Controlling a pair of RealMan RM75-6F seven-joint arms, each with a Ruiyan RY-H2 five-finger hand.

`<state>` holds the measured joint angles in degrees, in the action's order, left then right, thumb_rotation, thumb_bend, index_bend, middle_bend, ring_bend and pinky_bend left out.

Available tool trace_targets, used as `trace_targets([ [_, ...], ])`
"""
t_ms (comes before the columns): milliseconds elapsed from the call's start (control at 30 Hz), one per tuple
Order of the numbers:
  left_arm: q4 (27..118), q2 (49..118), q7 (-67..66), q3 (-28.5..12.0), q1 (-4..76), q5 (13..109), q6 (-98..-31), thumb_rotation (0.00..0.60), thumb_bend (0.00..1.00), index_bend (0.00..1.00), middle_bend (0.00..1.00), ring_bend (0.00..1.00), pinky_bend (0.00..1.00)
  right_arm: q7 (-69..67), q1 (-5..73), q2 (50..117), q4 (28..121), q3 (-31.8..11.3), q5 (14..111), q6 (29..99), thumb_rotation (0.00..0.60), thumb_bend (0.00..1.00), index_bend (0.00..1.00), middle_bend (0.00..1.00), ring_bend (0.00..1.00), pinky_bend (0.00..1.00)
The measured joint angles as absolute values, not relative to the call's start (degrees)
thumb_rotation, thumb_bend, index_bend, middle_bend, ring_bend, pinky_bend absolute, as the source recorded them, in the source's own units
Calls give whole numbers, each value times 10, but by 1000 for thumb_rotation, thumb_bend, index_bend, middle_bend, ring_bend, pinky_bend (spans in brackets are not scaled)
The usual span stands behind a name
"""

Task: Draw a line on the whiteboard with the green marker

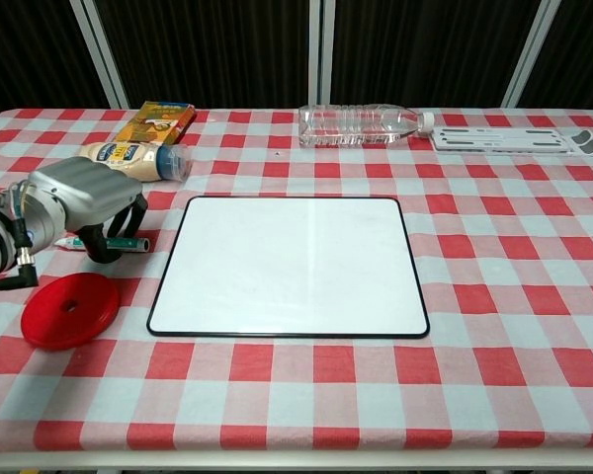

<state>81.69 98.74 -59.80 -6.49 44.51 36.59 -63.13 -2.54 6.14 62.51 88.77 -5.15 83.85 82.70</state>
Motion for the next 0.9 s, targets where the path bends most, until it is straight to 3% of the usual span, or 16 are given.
trace_targets([
  [533,815,977,-522,-63,439,419,-631,600,414,607,607,836,977,-17,57,620,900,-51,841,837,600,146,0,22,0,0],
  [900,855,943,-227,-104,417,563,-594,600,442,607,611,835,952,-8,52,615,913,-49,849,847,600,147,0,22,0,0],
])
